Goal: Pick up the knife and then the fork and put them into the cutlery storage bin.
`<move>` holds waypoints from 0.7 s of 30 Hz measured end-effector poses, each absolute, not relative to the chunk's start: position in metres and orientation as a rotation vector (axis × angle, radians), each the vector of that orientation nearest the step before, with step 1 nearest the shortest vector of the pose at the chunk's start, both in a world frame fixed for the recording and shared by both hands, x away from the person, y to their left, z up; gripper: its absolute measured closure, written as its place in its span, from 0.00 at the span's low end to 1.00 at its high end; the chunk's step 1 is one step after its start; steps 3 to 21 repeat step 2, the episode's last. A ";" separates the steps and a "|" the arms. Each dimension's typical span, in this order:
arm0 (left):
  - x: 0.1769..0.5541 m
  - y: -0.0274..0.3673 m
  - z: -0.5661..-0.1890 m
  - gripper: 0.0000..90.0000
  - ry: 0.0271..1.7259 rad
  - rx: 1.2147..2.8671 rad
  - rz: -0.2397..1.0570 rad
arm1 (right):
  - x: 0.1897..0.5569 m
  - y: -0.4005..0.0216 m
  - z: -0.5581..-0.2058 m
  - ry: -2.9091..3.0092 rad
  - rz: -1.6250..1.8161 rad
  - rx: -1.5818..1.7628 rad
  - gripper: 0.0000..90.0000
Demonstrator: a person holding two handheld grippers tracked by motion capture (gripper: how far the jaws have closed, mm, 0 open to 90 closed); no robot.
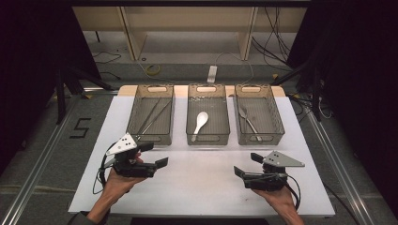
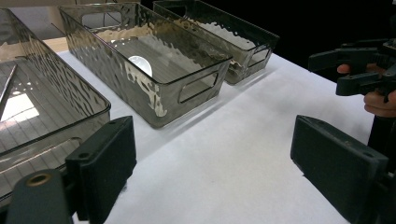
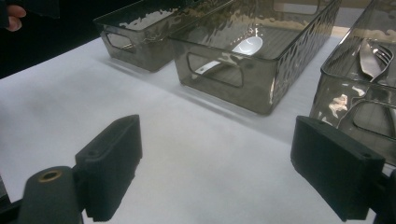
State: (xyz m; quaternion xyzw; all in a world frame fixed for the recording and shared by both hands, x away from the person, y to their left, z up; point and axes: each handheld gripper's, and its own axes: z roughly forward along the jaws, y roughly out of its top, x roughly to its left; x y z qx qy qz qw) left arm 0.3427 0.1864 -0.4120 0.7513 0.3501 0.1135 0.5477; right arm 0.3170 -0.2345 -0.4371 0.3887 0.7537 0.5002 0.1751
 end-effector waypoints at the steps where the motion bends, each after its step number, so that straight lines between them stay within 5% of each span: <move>1: 0.343 0.186 -0.412 0.15 0.831 1.780 0.270 | 0.317 -0.234 -0.437 2.136 1.416 1.102 0.19; 21: 0.343 0.186 -0.412 0.15 0.832 1.780 0.271 | 0.317 -0.234 -0.437 2.136 1.416 1.102 0.19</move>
